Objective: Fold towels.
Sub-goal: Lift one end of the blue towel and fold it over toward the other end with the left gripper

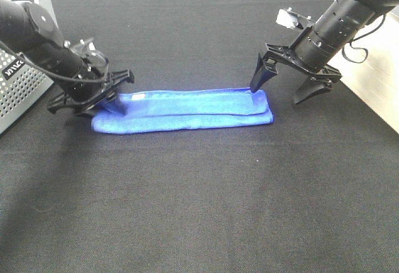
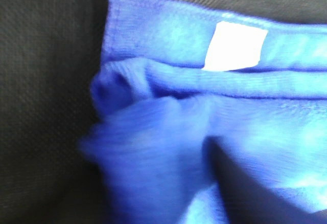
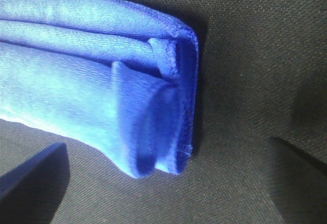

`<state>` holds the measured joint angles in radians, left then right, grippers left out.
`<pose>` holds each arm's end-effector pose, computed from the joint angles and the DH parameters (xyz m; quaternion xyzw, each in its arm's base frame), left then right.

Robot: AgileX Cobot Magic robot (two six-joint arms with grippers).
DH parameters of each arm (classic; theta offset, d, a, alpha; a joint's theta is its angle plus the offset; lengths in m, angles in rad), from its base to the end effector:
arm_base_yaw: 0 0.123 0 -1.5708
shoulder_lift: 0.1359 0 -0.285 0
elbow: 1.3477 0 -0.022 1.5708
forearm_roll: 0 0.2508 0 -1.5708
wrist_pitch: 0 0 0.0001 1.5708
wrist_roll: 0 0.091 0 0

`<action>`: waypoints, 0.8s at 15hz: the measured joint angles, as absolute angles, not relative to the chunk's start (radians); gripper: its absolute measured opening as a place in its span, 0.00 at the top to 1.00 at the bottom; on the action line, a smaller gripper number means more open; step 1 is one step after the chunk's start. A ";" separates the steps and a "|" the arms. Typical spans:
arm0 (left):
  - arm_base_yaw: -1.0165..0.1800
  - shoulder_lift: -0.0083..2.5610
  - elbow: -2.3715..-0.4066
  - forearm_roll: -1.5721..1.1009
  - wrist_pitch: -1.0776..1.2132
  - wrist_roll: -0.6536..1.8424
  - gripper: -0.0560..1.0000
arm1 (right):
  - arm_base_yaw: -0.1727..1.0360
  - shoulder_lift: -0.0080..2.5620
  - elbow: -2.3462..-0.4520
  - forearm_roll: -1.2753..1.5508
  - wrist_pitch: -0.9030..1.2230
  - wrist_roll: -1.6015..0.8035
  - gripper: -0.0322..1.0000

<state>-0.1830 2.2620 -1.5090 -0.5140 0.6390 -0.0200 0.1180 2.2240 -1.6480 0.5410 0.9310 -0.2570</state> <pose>0.4364 -0.1079 0.0960 -0.1035 0.9703 -0.1894 0.1096 0.4449 0.0906 0.1447 -0.0387 0.9707 0.2202 0.0882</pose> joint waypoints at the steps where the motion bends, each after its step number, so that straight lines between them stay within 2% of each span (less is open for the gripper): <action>1: -0.184 2.262 -1.509 -0.498 0.643 -0.024 0.87 | 0.118 2.224 -1.648 0.538 0.931 -0.257 0.04; 3: -0.185 2.257 -1.509 -0.461 0.659 -0.027 0.88 | 0.118 2.224 -1.648 0.538 0.926 -0.257 0.04; 6: -0.185 2.198 -1.524 -0.238 0.743 -0.117 0.88 | 0.118 2.224 -1.648 0.537 0.925 -0.257 0.04; 8: -0.185 2.140 -1.626 -0.059 0.903 -0.207 0.88 | 0.118 2.224 -1.648 0.537 0.927 -0.256 0.04; 12: -0.208 2.121 -1.766 -0.127 1.036 -0.222 0.88 | 0.118 2.224 -1.648 0.536 0.935 -0.254 0.04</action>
<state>-0.2080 2.1210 -1.7660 -0.1270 1.0360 -0.2220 0.1180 2.2240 -1.6480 0.5360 0.9350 -0.2540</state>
